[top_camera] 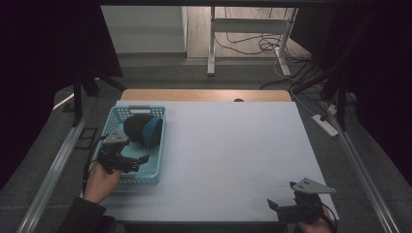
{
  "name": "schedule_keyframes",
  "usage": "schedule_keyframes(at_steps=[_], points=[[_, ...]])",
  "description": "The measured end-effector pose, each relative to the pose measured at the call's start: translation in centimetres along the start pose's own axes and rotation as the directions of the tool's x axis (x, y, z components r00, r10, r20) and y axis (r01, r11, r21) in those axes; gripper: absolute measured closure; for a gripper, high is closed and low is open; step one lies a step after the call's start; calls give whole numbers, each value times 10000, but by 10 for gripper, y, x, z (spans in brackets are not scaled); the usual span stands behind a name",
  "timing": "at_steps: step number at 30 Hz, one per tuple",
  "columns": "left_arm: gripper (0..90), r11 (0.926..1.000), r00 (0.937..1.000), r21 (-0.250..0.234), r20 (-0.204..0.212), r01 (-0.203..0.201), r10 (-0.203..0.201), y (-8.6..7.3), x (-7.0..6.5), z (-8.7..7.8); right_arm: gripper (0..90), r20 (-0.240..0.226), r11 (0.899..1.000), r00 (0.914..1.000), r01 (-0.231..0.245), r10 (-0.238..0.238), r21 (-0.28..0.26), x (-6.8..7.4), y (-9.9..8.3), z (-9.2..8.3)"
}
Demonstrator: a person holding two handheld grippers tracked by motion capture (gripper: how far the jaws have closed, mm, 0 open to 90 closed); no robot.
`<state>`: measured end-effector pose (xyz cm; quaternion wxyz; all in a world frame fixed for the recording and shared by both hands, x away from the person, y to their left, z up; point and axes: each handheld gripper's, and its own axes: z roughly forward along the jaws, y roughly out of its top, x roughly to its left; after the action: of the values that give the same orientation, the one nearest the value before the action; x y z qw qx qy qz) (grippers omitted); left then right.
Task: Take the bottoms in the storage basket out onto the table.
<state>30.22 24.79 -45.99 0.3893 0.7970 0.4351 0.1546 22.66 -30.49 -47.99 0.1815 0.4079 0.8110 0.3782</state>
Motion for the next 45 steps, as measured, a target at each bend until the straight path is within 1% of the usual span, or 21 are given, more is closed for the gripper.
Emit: schedule_keyframes(at_steps=[2,4,9,15,23,29,31,32,35,36,41,45], points=[[0,9999,10000,107,72,-15,14,3,2,1,0,-9,10000,10000,-1,1,5,0,0,0],[0,9999,10000,137,1,-40,40,5,4,2,0,-14,10000,10000,-1,1,4,0,0,0],[0,9998,10000,210,-27,1,-1,10,10,6,0,-16,10000,10000,2,-2,11,0,0,0],[0,9998,9999,156,29,102,-103,15,17,11,0,-26,10000,10000,-11,11,23,0,0,0],[0,9996,9994,168,-267,241,-236,29,28,11,0,-44,10000,10000,-11,11,58,0,0,1],[0,9983,9977,346,-522,458,-440,40,35,15,0,-40,9999,10000,28,-27,116,0,0,1],[1,9979,9973,270,-456,592,-579,44,38,16,0,-35,9999,10000,80,-79,140,0,1,2],[1,9980,9975,268,-420,572,-560,45,40,16,0,-39,9999,10000,87,-86,142,0,1,2],[1,9981,9976,462,-588,402,-374,50,46,20,0,-31,9998,9999,102,-101,143,1,1,2],[1,9980,9977,509,-582,381,-352,51,47,22,0,-44,9999,9999,97,-96,142,0,1,2],[1,9955,9978,833,-515,449,-407,59,57,32,0,-49,9998,9999,99,-98,145,0,1,2],[1,9923,9980,1161,-498,439,-383,64,63,43,0,-74,9999,9999,98,-97,137,1,1,2]])
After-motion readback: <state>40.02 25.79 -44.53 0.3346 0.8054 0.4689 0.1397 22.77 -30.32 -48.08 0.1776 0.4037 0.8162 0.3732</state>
